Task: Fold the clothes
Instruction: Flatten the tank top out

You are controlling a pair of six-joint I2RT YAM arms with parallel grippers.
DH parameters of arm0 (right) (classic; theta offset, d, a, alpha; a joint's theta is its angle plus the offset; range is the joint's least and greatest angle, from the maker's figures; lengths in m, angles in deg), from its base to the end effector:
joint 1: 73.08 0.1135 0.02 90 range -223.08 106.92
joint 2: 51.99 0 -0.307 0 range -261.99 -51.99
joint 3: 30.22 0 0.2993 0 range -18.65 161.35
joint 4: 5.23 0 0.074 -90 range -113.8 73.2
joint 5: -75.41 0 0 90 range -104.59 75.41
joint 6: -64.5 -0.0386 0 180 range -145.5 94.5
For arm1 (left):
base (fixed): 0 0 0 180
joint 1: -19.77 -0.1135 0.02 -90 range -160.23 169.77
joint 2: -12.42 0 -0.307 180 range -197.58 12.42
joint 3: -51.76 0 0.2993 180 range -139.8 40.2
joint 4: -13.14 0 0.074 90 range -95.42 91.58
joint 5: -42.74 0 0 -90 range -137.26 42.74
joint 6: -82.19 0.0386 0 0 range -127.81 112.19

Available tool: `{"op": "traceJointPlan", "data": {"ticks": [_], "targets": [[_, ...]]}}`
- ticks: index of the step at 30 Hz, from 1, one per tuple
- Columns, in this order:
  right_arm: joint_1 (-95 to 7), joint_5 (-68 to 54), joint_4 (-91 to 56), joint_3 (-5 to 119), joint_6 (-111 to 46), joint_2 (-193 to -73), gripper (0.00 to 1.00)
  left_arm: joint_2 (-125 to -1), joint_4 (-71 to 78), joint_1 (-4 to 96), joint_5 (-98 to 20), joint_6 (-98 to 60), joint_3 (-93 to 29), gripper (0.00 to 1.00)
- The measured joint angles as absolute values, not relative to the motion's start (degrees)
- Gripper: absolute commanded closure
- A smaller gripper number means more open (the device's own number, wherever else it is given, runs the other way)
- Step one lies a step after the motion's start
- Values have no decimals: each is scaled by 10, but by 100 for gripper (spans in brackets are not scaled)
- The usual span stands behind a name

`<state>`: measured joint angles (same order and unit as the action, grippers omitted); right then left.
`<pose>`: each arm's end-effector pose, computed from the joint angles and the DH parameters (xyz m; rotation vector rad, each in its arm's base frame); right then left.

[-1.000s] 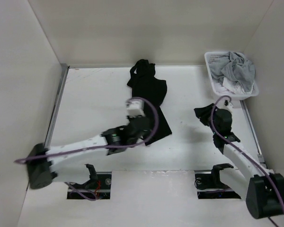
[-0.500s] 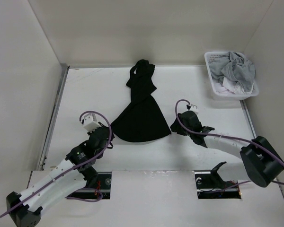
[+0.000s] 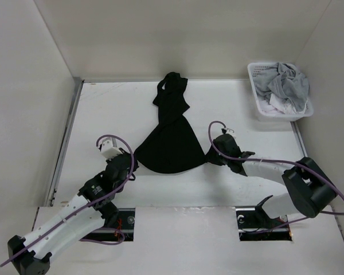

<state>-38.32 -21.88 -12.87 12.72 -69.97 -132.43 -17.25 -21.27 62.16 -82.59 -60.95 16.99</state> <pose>0.2375 0.1588 0.1544 0.2673 2.3978 0.5164 0.1209 -0.0802 0.2404 -0.5512 1.9305 -0.4330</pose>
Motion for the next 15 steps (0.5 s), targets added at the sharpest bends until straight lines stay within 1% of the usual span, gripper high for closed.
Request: {"op": "traceJointPlan", "data": {"ticks": [3,4,5,6,7,9,11,14,15], "targets": [[-383,-201,-120,124,-706,-1325,68,-171,-210,619,-825,-602,170,97],[-383,-192,-115,124,-708,-1328,74,-171,-208,618,-824,-598,170,97],[-383,-180,-107,124,-710,-1333,85,-171,-207,618,-824,-595,170,97],[-383,-170,-99,124,-710,-1340,93,-171,-205,618,-824,-591,170,97],[-385,-164,-95,124,-714,-1346,96,-171,-203,617,-824,-587,170,97],[-386,-166,-96,123,-718,-1344,98,-171,-198,615,-823,-581,169,97],[-388,-185,-117,123,-717,-1316,99,-174,-192,615,-821,-576,166,97],[-389,-242,-197,135,-699,-1210,98,-196,-170,619,-814,-568,153,97],[-387,-263,-227,148,-691,-1175,97,-206,-161,621,-810,-565,145,97]]}}
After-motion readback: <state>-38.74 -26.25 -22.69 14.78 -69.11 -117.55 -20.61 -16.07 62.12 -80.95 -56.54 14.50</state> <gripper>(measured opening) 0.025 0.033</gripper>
